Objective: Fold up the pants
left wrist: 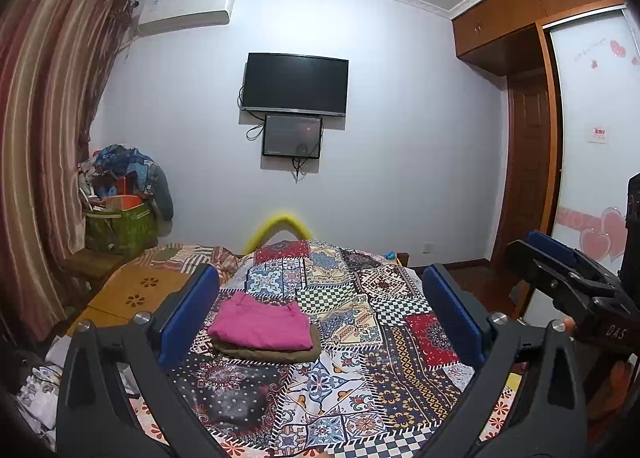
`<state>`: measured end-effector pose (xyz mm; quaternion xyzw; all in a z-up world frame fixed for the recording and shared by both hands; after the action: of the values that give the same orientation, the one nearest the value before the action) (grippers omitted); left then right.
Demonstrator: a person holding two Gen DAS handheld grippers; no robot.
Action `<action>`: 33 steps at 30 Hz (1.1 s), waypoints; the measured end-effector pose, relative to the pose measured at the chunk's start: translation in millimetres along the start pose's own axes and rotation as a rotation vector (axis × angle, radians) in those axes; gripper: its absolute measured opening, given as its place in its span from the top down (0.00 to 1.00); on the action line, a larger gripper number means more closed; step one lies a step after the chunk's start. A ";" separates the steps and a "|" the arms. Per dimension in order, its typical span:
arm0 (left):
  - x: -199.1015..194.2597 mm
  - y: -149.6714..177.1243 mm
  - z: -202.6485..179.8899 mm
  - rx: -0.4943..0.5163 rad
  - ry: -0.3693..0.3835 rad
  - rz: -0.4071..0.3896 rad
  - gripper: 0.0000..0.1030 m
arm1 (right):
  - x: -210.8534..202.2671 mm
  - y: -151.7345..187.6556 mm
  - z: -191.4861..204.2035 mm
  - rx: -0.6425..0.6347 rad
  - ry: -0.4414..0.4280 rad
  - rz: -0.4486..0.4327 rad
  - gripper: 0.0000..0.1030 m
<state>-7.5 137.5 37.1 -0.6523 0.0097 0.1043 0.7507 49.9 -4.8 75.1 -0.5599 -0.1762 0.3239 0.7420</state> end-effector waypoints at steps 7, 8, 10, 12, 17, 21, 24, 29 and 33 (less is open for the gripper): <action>1.5 0.3 -2.9 0.002 0.007 0.002 0.00 | -0.3 0.5 -1.2 -0.001 0.002 -0.002 0.00; 1.5 0.5 -2.8 0.002 0.008 0.002 0.00 | -0.4 0.5 -1.2 -0.001 0.002 -0.002 0.00; 1.6 0.8 -3.1 0.000 0.012 0.003 0.00 | -0.4 0.3 -1.5 -0.002 0.004 -0.003 0.00; 1.9 1.2 -3.3 -0.003 0.016 0.004 0.00 | -0.6 0.7 -2.0 -0.001 0.002 -0.002 0.00; 1.8 1.2 -1.7 -0.006 0.022 0.004 0.00 | 0.0 1.3 -3.8 0.000 0.007 0.001 0.00; 2.2 0.9 -3.0 -0.005 0.022 0.005 0.00 | -0.7 2.0 -5.5 0.003 0.010 0.004 0.00; 3.0 0.9 -3.6 -0.004 0.024 0.007 0.00 | 0.3 1.8 -5.6 0.004 0.011 0.006 0.00; 3.7 1.1 -4.2 -0.003 0.027 0.008 0.00 | 0.3 2.3 -6.4 0.006 0.012 0.007 0.00; 4.0 1.6 -4.8 -0.004 0.031 0.010 0.00 | 0.4 2.7 -7.1 0.005 0.014 0.007 0.00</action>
<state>-3.2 133.5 34.2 -0.6553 0.0244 0.0978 0.7486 53.8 -9.2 70.3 -0.5611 -0.1683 0.3231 0.7433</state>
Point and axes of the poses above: each gripper's, at about its wrist camera, not at the fingertips, and x roughly the way its jaws point, z to its left, y to its underside, the point moved 7 cm from there along x, roughly the way its jaws point, and after that the axes turned 13 degrees about x, right-handed, at the moved point
